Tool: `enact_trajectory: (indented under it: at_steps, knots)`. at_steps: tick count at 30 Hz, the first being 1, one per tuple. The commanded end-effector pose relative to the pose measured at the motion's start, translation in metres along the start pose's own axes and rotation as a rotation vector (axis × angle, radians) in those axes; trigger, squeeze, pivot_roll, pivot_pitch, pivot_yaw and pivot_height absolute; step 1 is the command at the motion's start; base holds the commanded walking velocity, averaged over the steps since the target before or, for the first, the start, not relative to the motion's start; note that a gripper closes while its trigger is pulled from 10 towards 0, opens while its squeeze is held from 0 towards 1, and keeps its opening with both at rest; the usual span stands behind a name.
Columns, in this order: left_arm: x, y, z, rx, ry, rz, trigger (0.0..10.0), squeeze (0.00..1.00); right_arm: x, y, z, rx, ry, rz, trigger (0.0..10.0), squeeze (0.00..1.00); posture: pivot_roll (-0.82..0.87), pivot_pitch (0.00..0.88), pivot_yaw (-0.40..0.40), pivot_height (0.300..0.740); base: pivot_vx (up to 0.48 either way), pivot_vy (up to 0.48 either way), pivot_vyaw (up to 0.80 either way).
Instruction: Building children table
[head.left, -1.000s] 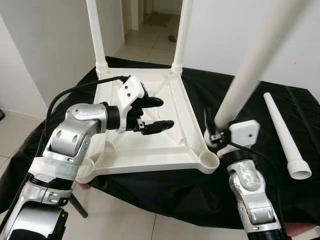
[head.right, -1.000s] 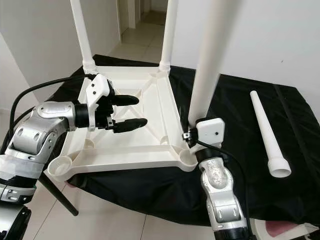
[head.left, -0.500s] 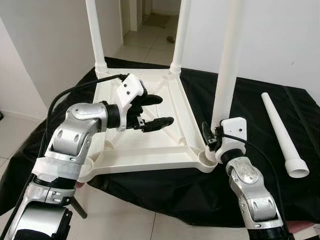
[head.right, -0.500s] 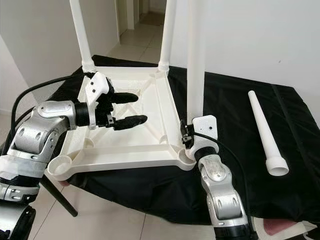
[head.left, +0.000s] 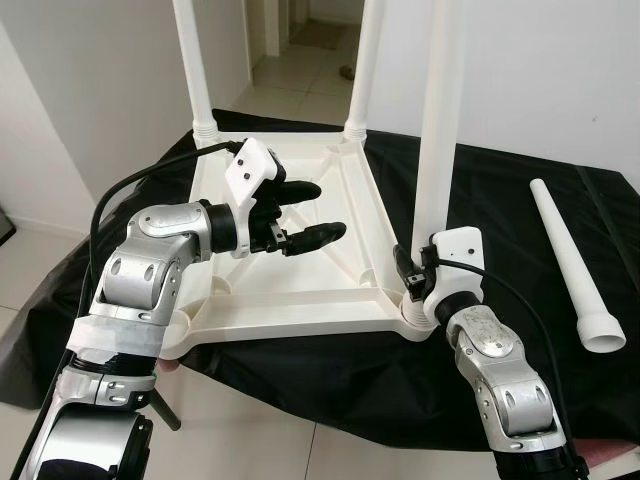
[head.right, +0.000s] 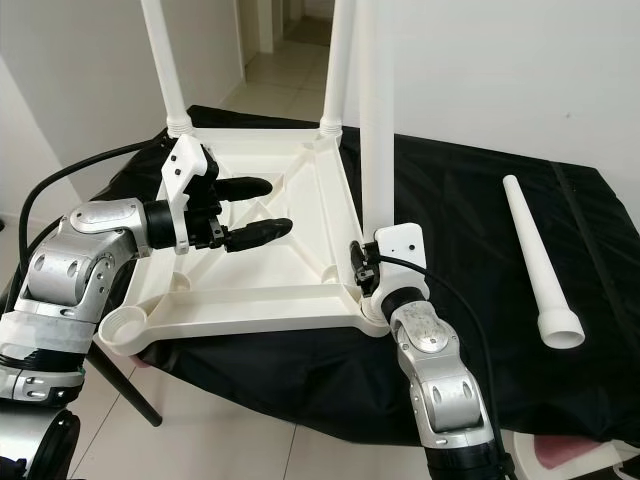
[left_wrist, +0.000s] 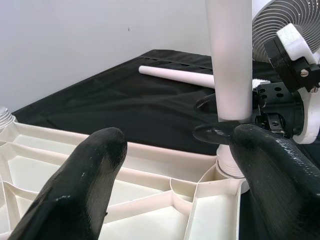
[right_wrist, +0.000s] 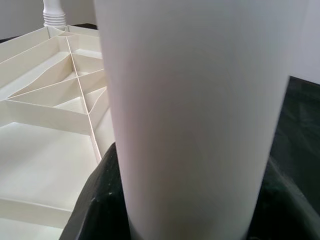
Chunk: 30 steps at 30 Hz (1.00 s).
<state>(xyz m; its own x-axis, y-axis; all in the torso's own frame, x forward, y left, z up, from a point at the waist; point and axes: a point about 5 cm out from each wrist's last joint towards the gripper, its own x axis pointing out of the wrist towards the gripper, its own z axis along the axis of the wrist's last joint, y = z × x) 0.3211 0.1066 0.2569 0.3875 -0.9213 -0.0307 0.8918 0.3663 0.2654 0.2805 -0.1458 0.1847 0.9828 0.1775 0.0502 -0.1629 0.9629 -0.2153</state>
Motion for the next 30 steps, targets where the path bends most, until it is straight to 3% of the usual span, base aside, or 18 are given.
enact_trajectory:
  at_steps: [1, 30]
  knots:
    - [-0.0023, 0.0135, -0.0011, 0.003, 0.015, 0.278, 10.0, 0.00, -0.0060, -0.0013, 0.0204, -0.030, -0.295, -0.006, 10.0, 0.00, -0.13, 0.137, 0.108, 0.740, 0.000, 0.000, 0.00]
    - [-0.0023, 0.0135, -0.0011, 0.003, 0.015, 0.278, 10.0, 0.00, -0.0060, -0.0013, 0.0204, -0.030, -0.295, -0.006, 10.0, 0.00, -0.13, 0.137, 0.108, 0.740, 0.000, 0.000, 0.00]
